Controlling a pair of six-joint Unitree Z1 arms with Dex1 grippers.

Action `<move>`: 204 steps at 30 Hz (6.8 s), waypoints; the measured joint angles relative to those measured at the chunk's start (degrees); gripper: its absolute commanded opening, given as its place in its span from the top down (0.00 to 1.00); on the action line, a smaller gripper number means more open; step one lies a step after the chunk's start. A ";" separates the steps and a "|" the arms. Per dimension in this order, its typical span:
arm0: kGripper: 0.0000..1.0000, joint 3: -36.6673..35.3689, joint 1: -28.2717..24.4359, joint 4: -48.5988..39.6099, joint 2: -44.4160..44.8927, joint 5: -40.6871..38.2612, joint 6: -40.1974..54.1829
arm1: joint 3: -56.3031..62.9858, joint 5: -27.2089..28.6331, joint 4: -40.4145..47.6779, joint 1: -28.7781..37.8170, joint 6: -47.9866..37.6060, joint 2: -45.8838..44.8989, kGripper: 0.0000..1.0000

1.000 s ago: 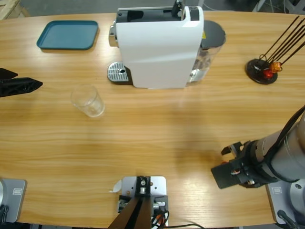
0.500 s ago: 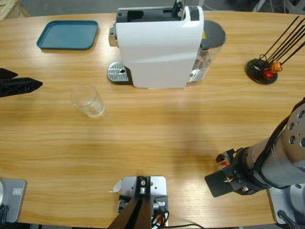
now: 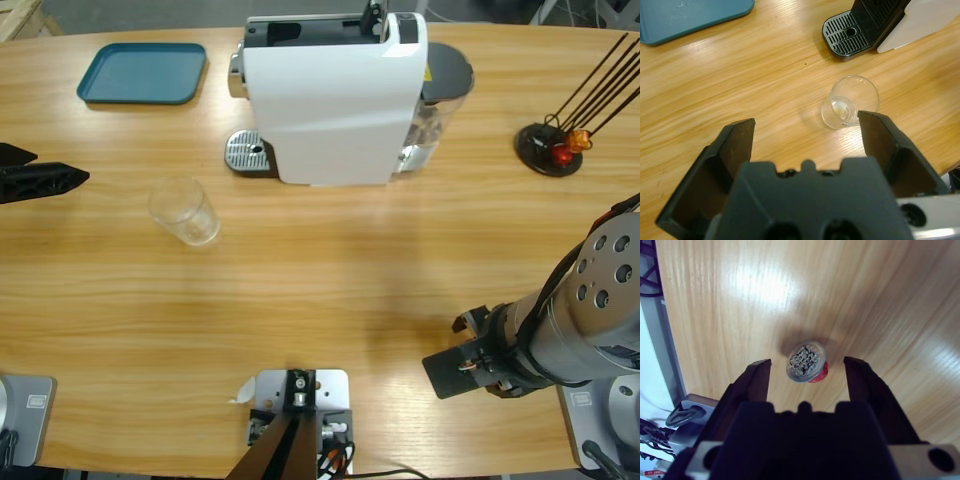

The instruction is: Pour coffee

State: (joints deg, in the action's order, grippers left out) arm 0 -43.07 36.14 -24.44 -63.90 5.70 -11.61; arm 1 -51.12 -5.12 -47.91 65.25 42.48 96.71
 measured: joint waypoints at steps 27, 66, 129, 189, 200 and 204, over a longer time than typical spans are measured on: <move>0.11 0.00 0.00 0.00 0.00 0.02 0.00 | 0.65 0.29 0.03 0.00 -0.40 -0.08 0.99; 0.11 0.00 0.02 0.06 -0.15 0.02 0.00 | -69.58 27.20 -37.05 0.02 -63.92 5.11 0.97; 0.11 0.02 0.02 0.81 -0.16 -0.01 0.00 | -99.24 43.95 -38.61 1.02 -64.22 34.65 0.97; 0.11 0.65 0.02 1.09 -0.17 -0.28 0.00 | -99.26 51.54 -33.51 0.55 -61.10 39.36 0.55; 0.11 0.65 0.02 1.09 -0.64 -0.28 0.00 | -99.26 51.51 -33.47 0.33 -61.10 39.86 0.00; 0.11 0.65 0.02 1.09 -1.07 -0.28 0.00 | -99.28 51.51 -33.52 -0.34 -61.10 39.79 0.00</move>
State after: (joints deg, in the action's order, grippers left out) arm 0 -42.42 36.16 -23.35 -64.96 5.41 -11.61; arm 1 -150.40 46.39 -81.43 64.91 -18.62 136.50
